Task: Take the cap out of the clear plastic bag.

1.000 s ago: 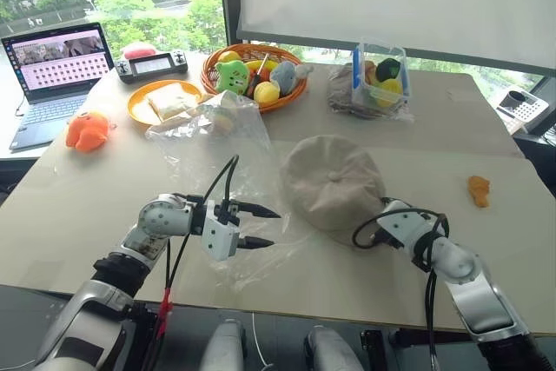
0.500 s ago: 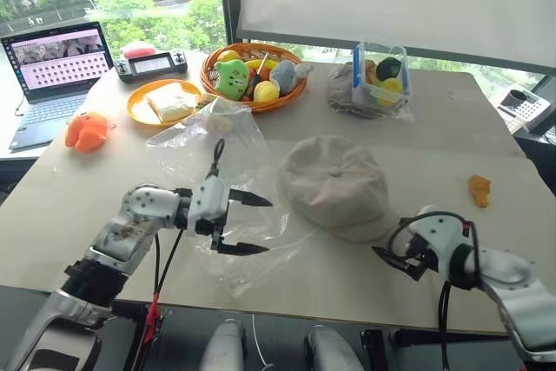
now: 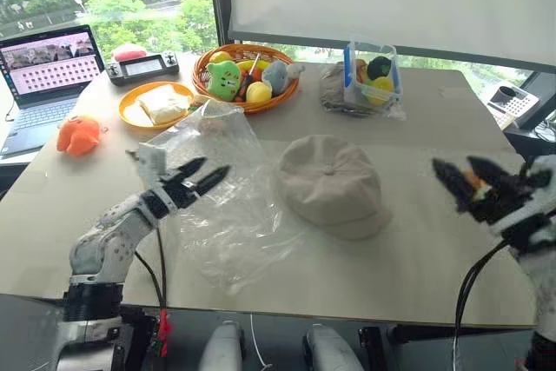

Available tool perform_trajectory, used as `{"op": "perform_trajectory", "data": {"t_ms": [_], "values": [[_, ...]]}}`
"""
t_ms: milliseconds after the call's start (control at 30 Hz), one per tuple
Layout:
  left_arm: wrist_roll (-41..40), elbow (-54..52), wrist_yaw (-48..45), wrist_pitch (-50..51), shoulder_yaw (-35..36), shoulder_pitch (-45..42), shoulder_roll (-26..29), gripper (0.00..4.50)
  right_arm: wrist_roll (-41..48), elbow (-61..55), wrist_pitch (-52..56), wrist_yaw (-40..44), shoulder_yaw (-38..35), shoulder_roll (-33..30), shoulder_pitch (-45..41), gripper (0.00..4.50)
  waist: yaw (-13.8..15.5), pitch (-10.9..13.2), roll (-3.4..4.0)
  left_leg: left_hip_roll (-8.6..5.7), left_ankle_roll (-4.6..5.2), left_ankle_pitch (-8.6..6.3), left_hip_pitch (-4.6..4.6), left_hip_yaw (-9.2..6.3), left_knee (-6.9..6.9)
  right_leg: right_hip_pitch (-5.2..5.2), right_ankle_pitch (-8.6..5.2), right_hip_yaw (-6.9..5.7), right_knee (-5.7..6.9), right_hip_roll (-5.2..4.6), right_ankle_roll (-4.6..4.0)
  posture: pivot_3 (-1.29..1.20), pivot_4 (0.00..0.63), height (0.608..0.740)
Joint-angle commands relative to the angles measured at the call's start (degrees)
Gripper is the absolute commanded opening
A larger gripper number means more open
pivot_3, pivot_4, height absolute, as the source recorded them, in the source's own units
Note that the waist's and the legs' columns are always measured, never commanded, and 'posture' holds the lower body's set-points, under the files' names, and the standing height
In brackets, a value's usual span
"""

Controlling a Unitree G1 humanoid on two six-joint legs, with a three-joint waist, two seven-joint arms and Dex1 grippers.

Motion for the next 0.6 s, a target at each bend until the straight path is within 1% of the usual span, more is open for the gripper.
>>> {"op": "perform_trajectory", "data": {"t_ms": [33, 67, 167, 267, 467, 600], "values": [[9.0, 9.8, 13.7, -11.1, 6.0, -3.6, -1.2, 4.45, -13.1, 2.8, -7.2, -11.0, 4.3, 1.5, 0.7, 4.49, 0.4, 0.0, 0.02, -0.01, 0.00, 0.00, -0.02, 0.00, -0.02, -0.05, 0.00, 0.01, 0.00, -0.01, -0.01, 0.00, 0.150, 0.728], [10.9, 11.1, 15.7, -12.9, 6.2, -3.9, -1.4, 4.45, -14.8, 3.6, -8.0, -12.5, 5.0, 1.9, 0.8, 4.49, 0.6, 0.0, 0.01, -0.01, 0.00, 0.00, -0.10, 0.02, -0.06, -0.18, 0.02, 0.03, 0.00, -0.02, -0.02, 0.00, 0.150, 0.728], [14.2, 15.1, 19.8, -16.9, 7.4, -4.6, -2.2, 4.45, -18.6, 5.5, -10.7, -13.2, 8.3, 2.3, 2.1, 4.49, 0.9, 0.0, 0.02, -0.07, 0.00, 0.00, -0.21, 0.07, -0.08, -0.31, 0.03, 0.08, 0.02, -0.09, -0.03, 0.00, 0.150, 0.728], [17.8, 19.8, 22.4, -19.3, 7.0, -5.3, -2.1, 4.45, -19.5, 8.3, -12.1, -14.4, 7.7, 2.7, 2.5, 4.49, 1.0, 0.0, 0.02, -0.09, -0.01, 0.00, -0.24, 0.10, -0.05, -0.30, 0.04, 0.08, 0.02, -0.14, 0.00, 0.00, 0.150, 0.728], [19.9, 22.4, 21.3, -22.1, 5.5, -6.5, -3.9, 4.45, -18.6, 11.9, -14.3, -13.5, 6.6, 2.2, 1.8, 4.49, 1.1, 0.0, 0.02, -0.09, -0.01, 0.01, -0.17, 0.09, -0.03, -0.21, 0.07, 0.05, 0.02, -0.12, 0.02, 0.00, 0.150, 0.728], [21.1, 25.2, 21.2, -25.0, 5.3, -7.6, -4.7, 4.45, -19.2, 13.1, -15.6, -13.7, 7.4, 2.4, 1.5, 4.49, 1.0, 0.0, 0.02, -0.08, -0.01, 0.01, -0.17, 0.09, -0.07, -0.23, 0.07, 0.05, 0.02, -0.11, 0.02, 0.00, 0.150, 0.728]]}}
